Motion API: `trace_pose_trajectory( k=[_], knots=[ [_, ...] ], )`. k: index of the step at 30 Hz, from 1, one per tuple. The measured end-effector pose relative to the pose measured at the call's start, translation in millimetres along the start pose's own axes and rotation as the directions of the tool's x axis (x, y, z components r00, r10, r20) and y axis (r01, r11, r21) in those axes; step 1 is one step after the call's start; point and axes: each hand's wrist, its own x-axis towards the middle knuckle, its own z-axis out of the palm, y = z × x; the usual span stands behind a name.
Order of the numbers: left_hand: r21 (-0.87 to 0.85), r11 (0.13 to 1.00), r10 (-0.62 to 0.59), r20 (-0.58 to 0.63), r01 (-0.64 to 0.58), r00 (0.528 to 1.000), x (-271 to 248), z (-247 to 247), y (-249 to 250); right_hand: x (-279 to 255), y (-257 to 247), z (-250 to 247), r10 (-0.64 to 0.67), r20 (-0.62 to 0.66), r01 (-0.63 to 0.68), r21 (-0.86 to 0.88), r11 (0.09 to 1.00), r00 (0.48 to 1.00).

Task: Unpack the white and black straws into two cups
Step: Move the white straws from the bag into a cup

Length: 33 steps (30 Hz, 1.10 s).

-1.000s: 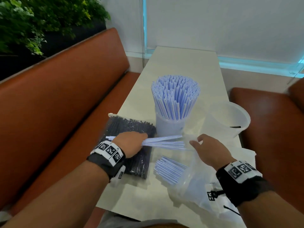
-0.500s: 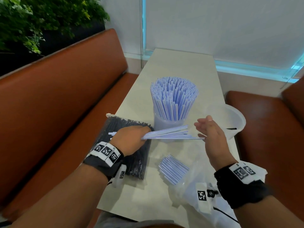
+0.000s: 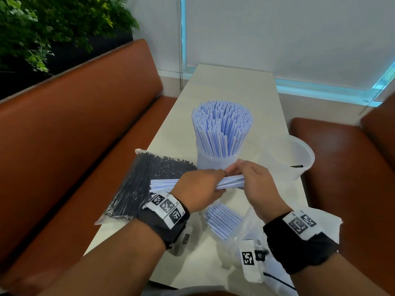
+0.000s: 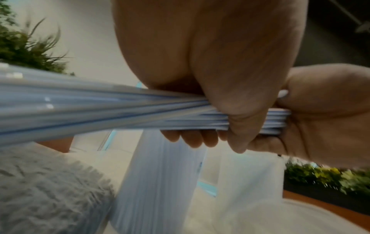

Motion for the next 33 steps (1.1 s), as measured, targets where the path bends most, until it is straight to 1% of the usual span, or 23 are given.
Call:
trace_pose_trajectory(
  k=[2, 3, 4, 5, 6, 7, 8, 10, 11, 13, 14, 16, 18, 20, 22, 23, 24, 26, 27, 28, 29, 31, 33],
  knots=[
    [-0.117, 0.992, -0.049, -0.046, 0.044, 0.998, 2, -10, -3, 3, 3, -6, 0.105, -0.073, -0.090, 0.187, 0.978, 0.992],
    [-0.227, 0.971, -0.092, -0.074, 0.073, 0.993, 2, -17, -4, 4, 4, -10, 0.178, -0.085, -0.146, 0.289, 0.946, 0.980],
    [-0.389, 0.917, -0.145, -0.106, 0.093, 0.984, 2, -26, -4, 4, 4, -13, 0.245, -0.075, -0.203, 0.361, 0.910, 0.967],
    [-0.581, 0.810, -0.207, -0.148, 0.084, 0.967, 3, -36, 0, 4, 5, -14, 0.300, -0.054, -0.254, 0.404, 0.879, 0.953],
    [-0.757, 0.653, -0.276, -0.199, 0.031, 0.940, 5, -47, 8, 3, 7, -13, 0.339, -0.032, -0.294, 0.428, 0.855, 0.940],
    [-0.873, 0.484, -0.344, -0.251, -0.058, 0.905, 8, -59, 16, 3, 7, -11, 0.370, -0.007, -0.329, 0.444, 0.833, 0.929],
    [-0.920, 0.354, -0.401, -0.310, -0.167, 0.862, 12, -70, 22, 2, 6, -8, 0.396, 0.018, -0.359, 0.460, 0.812, 0.918],
    [-0.918, 0.182, -0.478, -0.397, -0.353, 0.784, 22, -85, 28, 3, 2, -5, 0.441, 0.054, -0.405, 0.504, 0.762, 0.896],
    [-0.904, 0.116, -0.504, -0.410, -0.411, 0.760, 27, -88, 31, 3, 0, -3, 0.456, 0.075, -0.420, 0.543, 0.727, 0.887],
    [-0.899, 0.025, -0.550, -0.378, -0.438, 0.745, 33, -86, 42, 3, -6, 1, 0.454, 0.141, -0.439, 0.609, 0.661, 0.880],
    [-0.913, 0.012, -0.564, -0.344, -0.409, 0.751, 36, -82, 49, 3, -9, 2, 0.440, 0.183, -0.450, 0.623, 0.640, 0.879],
    [-0.940, 0.029, -0.575, -0.293, -0.339, 0.764, 39, -75, 57, 2, -13, 5, 0.409, 0.243, -0.463, 0.638, 0.616, 0.879],
    [-0.931, 0.009, -0.594, -0.299, -0.365, 0.747, 43, -74, 55, 3, -13, 2, 0.395, 0.224, -0.437, 0.660, 0.611, 0.891],
    [-0.912, -0.021, -0.615, -0.311, -0.410, 0.725, 48, -75, 52, 6, -11, -2, 0.373, 0.213, -0.414, 0.661, 0.626, 0.903],
    [-0.929, -0.028, -0.613, -0.276, -0.370, 0.740, 51, -75, 53, 3, -12, -1, 0.316, 0.265, -0.413, 0.599, 0.686, 0.911],
    [-0.938, -0.033, -0.608, -0.256, -0.346, 0.751, 51, -75, 53, 1, -14, 0, 0.290, 0.276, -0.398, 0.545, 0.738, 0.916],
    [-0.940, -0.039, -0.603, -0.249, -0.340, 0.758, 52, -75, 53, 0, -14, 0, 0.253, 0.247, -0.344, 0.470, 0.813, 0.936],
    [-0.937, -0.055, -0.605, -0.244, -0.346, 0.758, 52, -74, 47, 0, -12, -4, 0.086, 0.143, -0.127, 0.309, 0.943, 0.986],
    [-0.939, -0.062, -0.606, -0.233, -0.337, 0.761, 51, -74, 45, -1, -13, -6, -0.026, 0.124, -0.004, 0.231, 0.973, 0.992],
    [-0.945, -0.068, -0.601, -0.217, -0.319, 0.769, 50, -73, 45, -1, -13, -7, -0.114, 0.163, 0.091, 0.139, 0.986, 0.980],
    [-0.952, -0.071, -0.590, -0.200, -0.298, 0.782, 48, -71, 47, 0, -13, -6, -0.153, 0.234, 0.148, 0.040, 0.988, 0.960],
    [-0.961, -0.080, -0.565, -0.176, -0.266, 0.806, 44, -68, 51, 0, -14, 1, -0.110, 0.316, 0.152, -0.113, 0.982, 0.942],
    [-0.957, -0.105, -0.552, -0.170, -0.270, 0.816, 41, -74, 49, 2, -9, 4, -0.063, 0.266, 0.125, -0.222, 0.967, 0.962]
  ],
)
